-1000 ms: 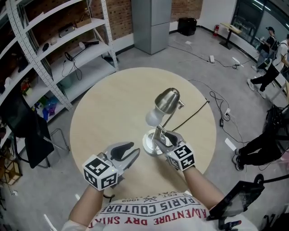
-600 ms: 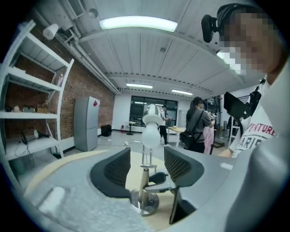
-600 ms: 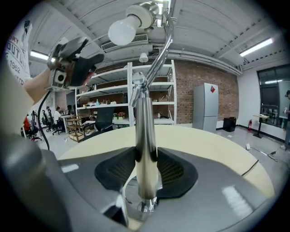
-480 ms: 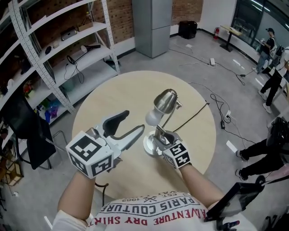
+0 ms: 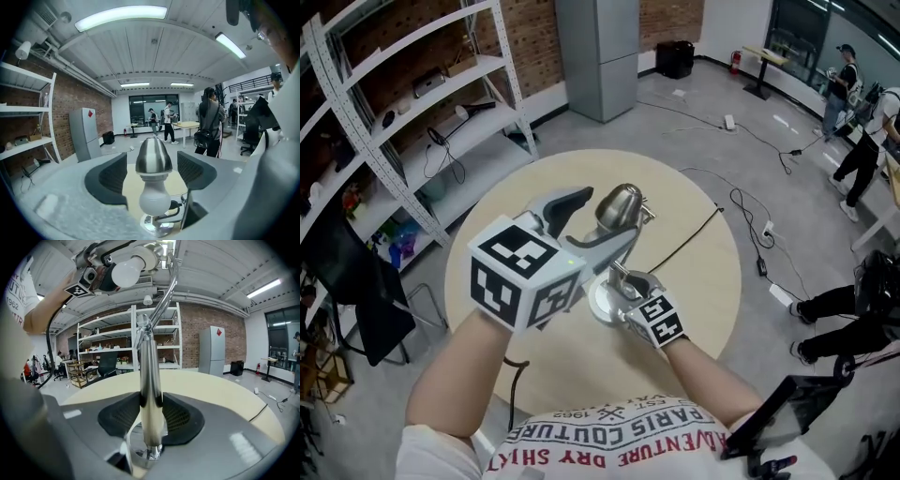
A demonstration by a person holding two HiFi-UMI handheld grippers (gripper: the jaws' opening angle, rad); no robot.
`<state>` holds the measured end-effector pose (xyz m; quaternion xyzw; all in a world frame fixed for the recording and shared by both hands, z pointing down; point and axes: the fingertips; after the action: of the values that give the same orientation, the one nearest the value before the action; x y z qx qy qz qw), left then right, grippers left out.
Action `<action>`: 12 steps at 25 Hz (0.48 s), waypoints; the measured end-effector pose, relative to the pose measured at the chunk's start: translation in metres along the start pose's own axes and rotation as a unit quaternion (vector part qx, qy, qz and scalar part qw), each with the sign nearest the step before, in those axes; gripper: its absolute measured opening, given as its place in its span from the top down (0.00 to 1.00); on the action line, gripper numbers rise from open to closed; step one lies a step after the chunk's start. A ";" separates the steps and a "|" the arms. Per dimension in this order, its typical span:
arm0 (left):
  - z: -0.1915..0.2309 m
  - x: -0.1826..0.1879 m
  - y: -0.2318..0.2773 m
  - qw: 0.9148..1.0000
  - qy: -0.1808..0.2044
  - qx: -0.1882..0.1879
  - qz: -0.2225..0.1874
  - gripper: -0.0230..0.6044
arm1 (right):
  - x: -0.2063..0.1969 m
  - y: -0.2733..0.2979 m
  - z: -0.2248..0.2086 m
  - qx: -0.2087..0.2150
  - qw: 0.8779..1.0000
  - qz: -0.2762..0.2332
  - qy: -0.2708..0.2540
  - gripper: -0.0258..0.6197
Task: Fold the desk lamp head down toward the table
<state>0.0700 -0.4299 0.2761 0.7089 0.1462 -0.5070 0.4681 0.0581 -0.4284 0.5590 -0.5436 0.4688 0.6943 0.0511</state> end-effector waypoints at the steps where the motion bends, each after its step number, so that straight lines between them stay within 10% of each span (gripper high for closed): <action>1: -0.001 0.000 0.006 1.000 -0.005 -0.004 0.005 0.41 | 0.000 0.000 -0.001 0.001 1.000 0.000 0.000 0.74; 12: -0.003 0.004 0.020 1.000 0.005 -0.016 0.024 0.44 | -0.001 -0.004 0.002 0.014 1.000 0.006 0.009 0.73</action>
<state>0.0869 -0.4385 0.2833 0.7069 0.1400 -0.4898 0.4907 0.0598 -0.4244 0.5569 -0.5464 0.4823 0.6829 0.0505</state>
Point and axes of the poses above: the fingertips, and each gripper's own axes: y forward along the fingers, z to its left, x out of its top, and after that the axes turned 13 degrees about z, right-handed
